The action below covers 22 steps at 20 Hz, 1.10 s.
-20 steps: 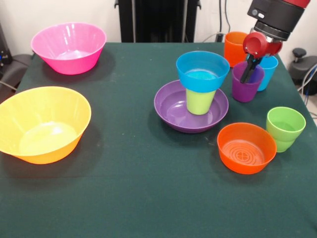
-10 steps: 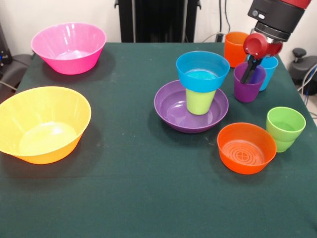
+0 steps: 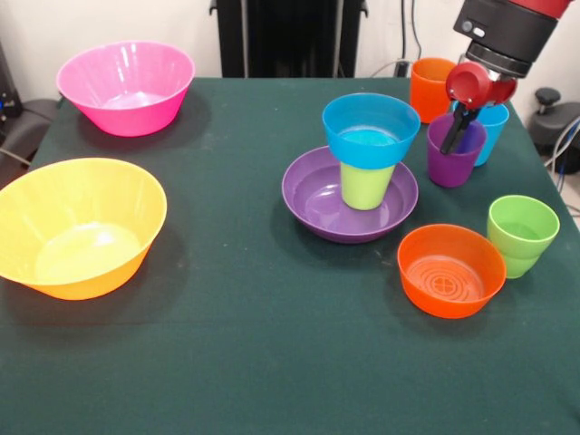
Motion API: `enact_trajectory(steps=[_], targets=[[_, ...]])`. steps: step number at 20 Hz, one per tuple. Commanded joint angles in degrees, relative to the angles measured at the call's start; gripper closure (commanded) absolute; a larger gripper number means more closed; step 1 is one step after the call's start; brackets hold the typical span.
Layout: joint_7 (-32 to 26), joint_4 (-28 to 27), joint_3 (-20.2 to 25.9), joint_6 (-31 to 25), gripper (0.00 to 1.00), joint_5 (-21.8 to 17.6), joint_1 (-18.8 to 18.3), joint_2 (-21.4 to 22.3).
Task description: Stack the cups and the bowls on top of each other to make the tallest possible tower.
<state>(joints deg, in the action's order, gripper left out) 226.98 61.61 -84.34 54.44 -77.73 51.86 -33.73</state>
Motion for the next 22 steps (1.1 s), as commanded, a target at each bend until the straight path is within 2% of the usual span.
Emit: enact_trajectory(steps=[1, 8, 9, 22], targets=[[15.6, -7.1, 6.2, 0.0, 1.0, 0.6, -1.2, -2.2], [15.3, -6.9, 6.4, 0.0, 1.0, 0.8, -1.0, -2.0], [15.0, -6.8, 6.5, -0.1, 0.0, 1.0, -1.0, -1.8], [13.3, -6.3, 7.3, -0.1, 0.0, 1.6, -0.6, -1.0]])
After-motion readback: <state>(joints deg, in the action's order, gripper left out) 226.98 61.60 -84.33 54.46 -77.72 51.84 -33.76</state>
